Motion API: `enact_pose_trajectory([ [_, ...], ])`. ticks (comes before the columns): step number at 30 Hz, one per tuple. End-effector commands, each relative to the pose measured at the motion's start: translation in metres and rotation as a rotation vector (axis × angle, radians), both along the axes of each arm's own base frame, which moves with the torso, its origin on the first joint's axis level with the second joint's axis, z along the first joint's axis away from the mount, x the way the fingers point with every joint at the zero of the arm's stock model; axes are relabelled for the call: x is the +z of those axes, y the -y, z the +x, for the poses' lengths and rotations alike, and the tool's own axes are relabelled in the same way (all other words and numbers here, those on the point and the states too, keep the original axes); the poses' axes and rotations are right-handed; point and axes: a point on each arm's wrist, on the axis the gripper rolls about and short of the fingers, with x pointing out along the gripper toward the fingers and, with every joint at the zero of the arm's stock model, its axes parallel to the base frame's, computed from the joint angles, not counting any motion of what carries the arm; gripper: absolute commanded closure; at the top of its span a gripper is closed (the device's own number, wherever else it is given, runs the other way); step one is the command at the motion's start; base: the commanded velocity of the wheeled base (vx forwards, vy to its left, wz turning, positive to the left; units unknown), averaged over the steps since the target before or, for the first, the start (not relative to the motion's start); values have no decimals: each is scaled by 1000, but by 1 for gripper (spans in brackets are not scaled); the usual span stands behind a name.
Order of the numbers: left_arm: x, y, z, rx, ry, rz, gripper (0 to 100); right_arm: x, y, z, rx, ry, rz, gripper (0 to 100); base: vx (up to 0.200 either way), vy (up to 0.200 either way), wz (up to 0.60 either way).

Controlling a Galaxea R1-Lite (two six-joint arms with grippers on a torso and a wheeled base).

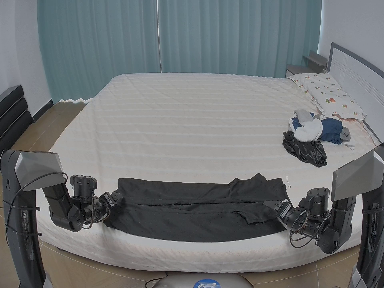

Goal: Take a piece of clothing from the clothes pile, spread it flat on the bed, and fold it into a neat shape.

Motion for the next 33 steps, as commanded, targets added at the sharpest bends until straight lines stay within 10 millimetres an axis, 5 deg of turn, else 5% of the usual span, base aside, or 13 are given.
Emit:
enact_pose_trajectory([
  [1, 0, 0, 1, 1, 8, 0, 0, -4, -6, -5, 23, -25, -8, 0, 0, 0, 0],
  [33, -3, 1, 0, -5, 4, 8, 0, -25, -32, 7, -41, -15, -25, 0, 0, 0, 0],
])
